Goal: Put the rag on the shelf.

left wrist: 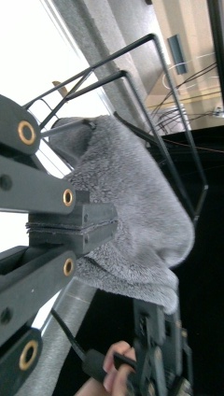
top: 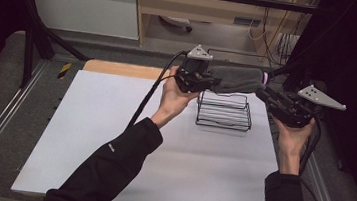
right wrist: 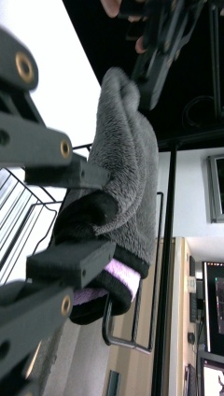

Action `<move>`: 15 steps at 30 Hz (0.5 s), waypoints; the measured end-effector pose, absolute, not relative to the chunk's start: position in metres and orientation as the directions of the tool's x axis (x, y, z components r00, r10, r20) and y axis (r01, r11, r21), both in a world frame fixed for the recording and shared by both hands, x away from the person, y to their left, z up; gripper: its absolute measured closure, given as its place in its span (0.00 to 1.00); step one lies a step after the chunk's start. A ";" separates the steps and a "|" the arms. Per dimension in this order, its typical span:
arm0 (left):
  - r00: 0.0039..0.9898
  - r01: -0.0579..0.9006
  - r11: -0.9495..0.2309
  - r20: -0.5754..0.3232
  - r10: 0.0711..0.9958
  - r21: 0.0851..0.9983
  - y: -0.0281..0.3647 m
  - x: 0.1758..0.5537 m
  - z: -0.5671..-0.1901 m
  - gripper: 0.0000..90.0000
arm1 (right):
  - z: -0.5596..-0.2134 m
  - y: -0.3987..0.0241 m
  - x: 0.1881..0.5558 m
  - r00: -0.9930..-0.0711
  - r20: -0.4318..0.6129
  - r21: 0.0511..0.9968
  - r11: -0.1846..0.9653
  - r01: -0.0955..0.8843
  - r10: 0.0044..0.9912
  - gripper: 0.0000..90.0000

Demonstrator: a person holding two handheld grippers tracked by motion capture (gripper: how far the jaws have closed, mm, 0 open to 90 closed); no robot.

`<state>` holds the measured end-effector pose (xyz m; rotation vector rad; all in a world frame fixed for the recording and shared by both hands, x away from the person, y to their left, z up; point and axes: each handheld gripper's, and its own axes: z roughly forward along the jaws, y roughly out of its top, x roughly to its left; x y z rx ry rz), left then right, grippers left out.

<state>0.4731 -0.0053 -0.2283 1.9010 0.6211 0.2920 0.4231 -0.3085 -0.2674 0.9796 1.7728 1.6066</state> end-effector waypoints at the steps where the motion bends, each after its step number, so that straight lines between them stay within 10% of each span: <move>1: 0.834 0.286 -0.306 -0.079 0.546 0.908 -0.006 0.473 -0.230 0.99 | -0.266 -0.307 0.422 -0.584 0.073 0.988 0.021 0.153 0.808 0.63; 8: 0.831 0.300 -0.342 -0.068 0.552 0.890 -0.011 0.476 -0.244 0.99 | -0.251 -0.300 0.417 -0.596 0.054 0.990 0.033 0.134 0.801 0.46; 15: 0.827 0.304 -0.366 -0.054 0.559 0.879 -0.017 0.479 -0.258 0.99 | -0.256 -0.296 0.424 -0.567 0.081 0.969 0.067 0.236 0.820 0.91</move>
